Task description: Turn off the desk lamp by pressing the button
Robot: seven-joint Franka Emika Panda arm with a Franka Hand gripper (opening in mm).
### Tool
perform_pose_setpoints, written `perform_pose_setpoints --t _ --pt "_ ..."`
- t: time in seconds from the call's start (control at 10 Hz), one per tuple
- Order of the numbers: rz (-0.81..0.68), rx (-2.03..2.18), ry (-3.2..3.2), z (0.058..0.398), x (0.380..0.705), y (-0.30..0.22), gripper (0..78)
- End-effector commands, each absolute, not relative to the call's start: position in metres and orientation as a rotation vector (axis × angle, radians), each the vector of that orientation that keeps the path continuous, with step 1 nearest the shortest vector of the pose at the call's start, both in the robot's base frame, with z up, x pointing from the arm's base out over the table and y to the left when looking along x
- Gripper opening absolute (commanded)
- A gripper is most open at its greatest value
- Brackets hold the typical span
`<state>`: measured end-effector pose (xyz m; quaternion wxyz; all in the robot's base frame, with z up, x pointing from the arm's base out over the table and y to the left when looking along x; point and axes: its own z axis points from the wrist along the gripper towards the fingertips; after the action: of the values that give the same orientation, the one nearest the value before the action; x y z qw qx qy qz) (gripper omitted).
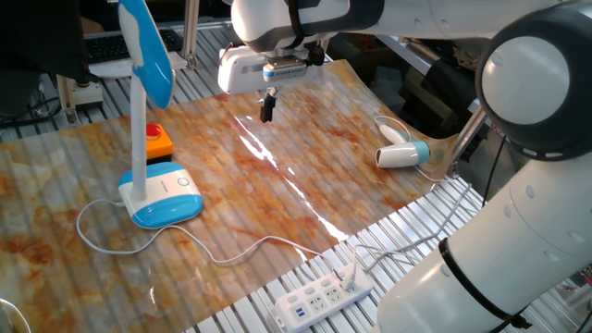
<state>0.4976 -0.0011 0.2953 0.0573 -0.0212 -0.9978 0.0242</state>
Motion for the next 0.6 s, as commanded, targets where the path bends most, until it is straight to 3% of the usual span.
perform_pose_setpoints --t 0.1,0.6 --pt "0.048 -0.037 -3.026 0.282 0.498 -0.010 0.0" --pt "0.024 -0.048 -3.032 0.267 0.497 -0.008 0.0"
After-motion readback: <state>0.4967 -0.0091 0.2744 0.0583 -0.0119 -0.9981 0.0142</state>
